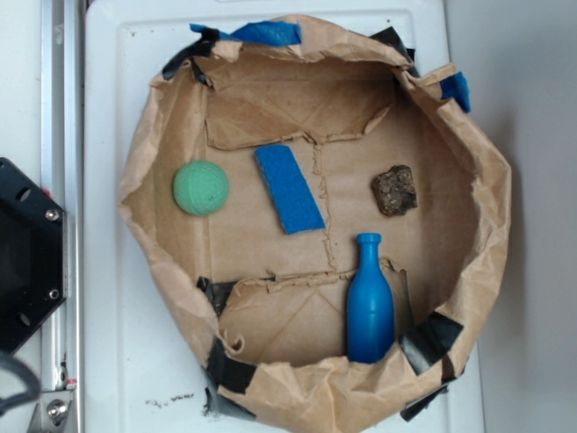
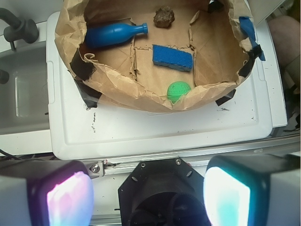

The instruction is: Grab the green ball.

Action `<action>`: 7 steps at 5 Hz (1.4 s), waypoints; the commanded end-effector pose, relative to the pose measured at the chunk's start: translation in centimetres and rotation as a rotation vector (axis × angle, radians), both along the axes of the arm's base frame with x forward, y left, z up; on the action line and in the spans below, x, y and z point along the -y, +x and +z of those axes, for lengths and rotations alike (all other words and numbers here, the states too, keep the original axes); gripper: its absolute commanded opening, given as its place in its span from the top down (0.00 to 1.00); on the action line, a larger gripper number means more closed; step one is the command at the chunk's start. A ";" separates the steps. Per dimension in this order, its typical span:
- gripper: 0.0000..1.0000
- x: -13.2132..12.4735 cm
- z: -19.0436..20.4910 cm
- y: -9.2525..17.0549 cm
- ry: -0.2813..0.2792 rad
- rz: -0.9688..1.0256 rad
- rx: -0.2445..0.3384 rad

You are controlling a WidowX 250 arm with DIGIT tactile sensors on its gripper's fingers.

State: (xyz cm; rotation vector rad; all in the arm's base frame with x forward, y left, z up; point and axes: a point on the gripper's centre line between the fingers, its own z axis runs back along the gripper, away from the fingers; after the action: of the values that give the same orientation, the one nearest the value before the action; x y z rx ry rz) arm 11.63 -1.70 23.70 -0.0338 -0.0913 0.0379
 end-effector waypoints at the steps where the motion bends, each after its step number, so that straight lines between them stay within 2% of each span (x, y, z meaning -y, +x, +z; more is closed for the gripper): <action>1: 0.00 0.0 0.0 0.0 0.000 0.000 0.000; 2: 0.00 -1.5 -0.7 3.0 -0.026 0.022 0.002; 3: 0.00 -1.8 -1.6 3.9 -0.055 -0.009 -0.007; 4: 0.00 -1.9 -2.4 4.4 -0.067 -0.060 0.014; 5: 0.00 -1.3 -2.9 4.4 -0.063 -0.103 0.017; 7: 0.00 -0.9 -4.2 6.3 -0.063 -0.151 0.012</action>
State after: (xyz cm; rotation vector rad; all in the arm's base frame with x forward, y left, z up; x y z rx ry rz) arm 17.42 -0.51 18.52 -0.1085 -0.0584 -0.0930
